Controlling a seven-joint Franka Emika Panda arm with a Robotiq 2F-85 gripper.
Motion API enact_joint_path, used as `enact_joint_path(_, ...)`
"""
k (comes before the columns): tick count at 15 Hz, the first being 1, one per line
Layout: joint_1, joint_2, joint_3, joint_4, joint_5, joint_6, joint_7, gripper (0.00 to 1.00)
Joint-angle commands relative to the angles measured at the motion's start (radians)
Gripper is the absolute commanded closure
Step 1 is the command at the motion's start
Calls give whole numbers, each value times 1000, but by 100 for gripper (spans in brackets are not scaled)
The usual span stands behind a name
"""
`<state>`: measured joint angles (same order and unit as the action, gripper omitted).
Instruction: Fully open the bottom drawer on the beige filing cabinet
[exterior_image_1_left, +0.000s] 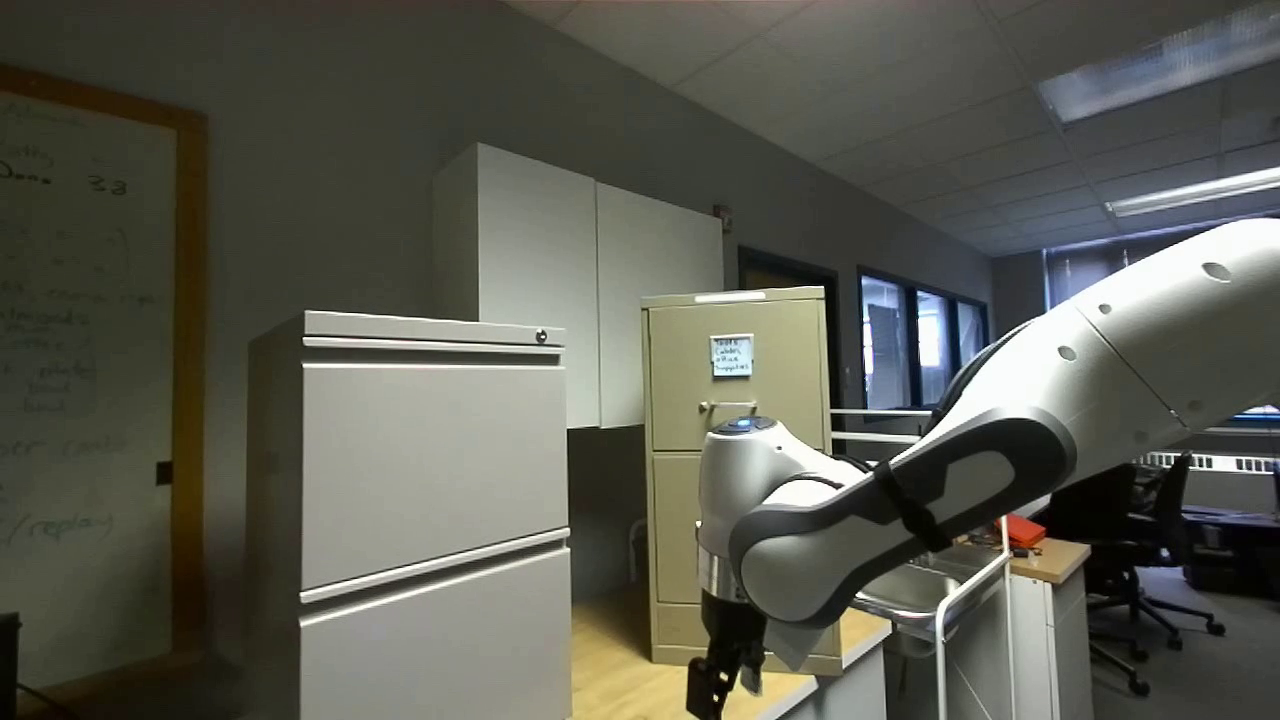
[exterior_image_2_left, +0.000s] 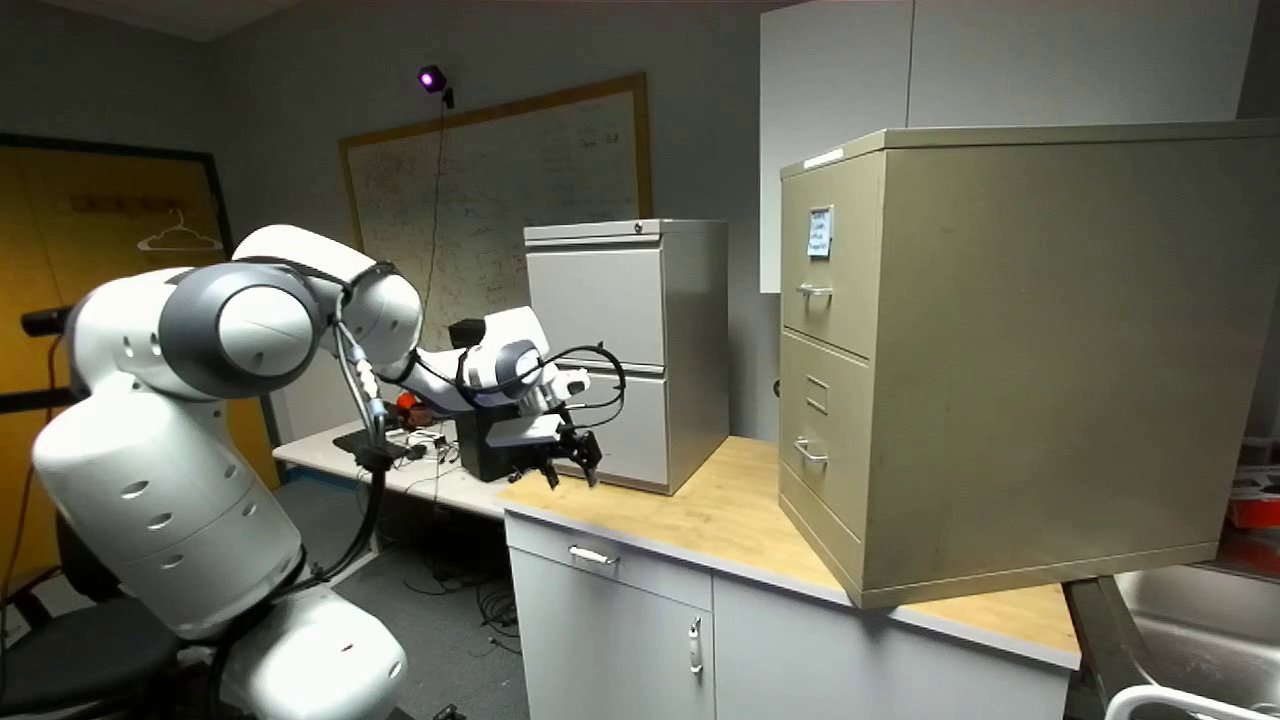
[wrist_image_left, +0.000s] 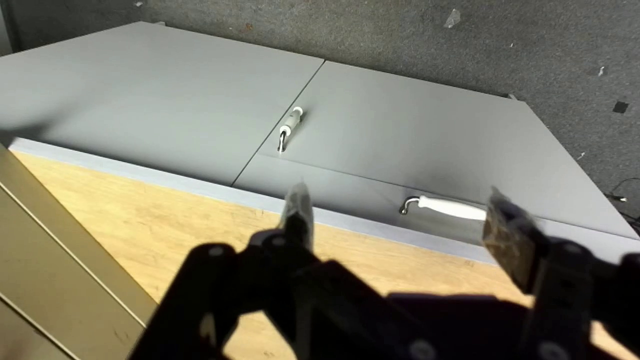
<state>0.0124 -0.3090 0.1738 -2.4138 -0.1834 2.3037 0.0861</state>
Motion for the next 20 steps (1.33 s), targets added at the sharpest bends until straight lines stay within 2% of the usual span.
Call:
enact_joint_path(1, 10, 6, -22, 14, -12, -6, 17, 0)
enact_joint_path(6, 2, 7, -49, 80, 20, 21, 46, 0)
enact_joint_path(9, -8, 17, -90, 147, 86, 54, 72, 0)
enact_joint_path(13, -22, 63, -162, 243, 220, 112, 78, 0)
enact_joint_path(20, -59, 238, -288, 432, 531, 159, 84, 0)
